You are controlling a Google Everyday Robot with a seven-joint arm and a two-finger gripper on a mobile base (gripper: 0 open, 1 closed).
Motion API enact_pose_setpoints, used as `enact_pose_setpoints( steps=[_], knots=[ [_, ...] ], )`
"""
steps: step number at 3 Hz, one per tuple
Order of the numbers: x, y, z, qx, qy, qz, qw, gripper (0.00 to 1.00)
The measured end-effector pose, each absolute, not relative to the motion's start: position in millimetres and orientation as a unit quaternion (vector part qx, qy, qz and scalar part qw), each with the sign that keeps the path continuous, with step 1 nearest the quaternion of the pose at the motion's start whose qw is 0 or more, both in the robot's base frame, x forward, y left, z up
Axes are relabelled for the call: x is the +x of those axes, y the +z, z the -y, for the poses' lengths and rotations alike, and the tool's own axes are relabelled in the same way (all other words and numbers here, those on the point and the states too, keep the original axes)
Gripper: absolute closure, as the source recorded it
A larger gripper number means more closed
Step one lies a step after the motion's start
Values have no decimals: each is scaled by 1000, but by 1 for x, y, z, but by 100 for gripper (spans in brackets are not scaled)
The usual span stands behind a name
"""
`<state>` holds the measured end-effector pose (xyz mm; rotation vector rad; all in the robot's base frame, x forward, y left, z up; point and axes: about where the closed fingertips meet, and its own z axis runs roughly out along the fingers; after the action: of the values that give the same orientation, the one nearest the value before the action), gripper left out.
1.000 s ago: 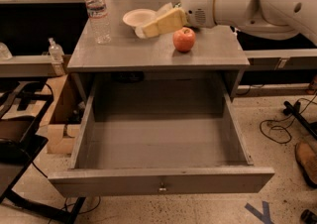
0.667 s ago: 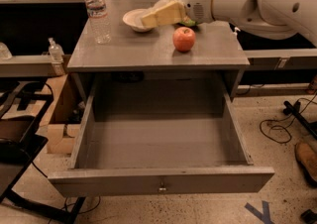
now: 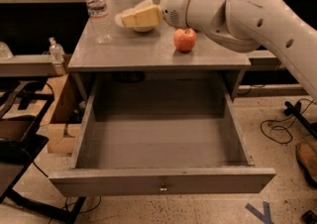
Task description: Place water bottle into top drawer
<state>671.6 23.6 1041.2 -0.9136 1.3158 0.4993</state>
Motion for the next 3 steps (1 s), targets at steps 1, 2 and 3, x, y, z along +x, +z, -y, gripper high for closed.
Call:
enact_pose_setpoints(
  steps=[1,2,3],
  knots=[
    [717,1018,-62,-385,259,-579,670,0],
    [760,1001,-111,-385,288,-581,657,0],
    [787,992,-153,-400,302,-587,636,0]
  ],
)
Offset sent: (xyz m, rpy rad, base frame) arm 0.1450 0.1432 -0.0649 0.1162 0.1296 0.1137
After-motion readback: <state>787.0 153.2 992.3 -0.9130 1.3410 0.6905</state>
